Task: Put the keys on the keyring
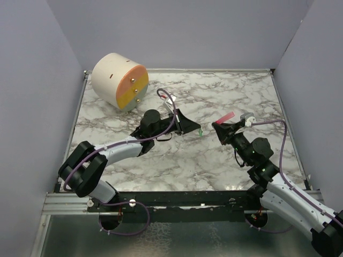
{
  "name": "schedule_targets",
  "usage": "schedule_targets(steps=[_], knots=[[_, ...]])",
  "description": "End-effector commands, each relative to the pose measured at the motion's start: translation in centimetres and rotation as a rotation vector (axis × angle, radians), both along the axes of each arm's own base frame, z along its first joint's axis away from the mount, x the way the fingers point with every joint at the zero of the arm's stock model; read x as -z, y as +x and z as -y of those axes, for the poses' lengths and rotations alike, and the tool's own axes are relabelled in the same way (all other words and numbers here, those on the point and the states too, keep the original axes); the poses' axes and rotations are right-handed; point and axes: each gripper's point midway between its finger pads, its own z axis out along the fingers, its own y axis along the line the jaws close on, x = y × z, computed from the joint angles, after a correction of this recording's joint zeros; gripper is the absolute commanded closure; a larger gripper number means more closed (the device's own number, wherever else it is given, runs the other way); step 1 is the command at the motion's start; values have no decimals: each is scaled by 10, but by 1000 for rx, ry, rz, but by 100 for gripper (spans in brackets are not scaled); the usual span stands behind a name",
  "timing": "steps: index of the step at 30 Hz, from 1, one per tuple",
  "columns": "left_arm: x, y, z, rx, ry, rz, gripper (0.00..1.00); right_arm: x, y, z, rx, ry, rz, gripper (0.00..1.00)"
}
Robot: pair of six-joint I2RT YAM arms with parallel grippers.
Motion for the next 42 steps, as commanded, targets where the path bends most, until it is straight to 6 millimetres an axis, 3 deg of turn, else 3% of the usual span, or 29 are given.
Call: schedule_targets(steps=[1,19,42], knots=[[-12,7,-7,-91,-34,-3,100,-4,-1,-4,-18,22,23,99],[-21,-4,9,-120,-124,-38,100,2,-4,-3,-23,61,62,99],[-13,-7,25,-95,-135,-62,100,-2,-10,-4,-50,94,149,99]])
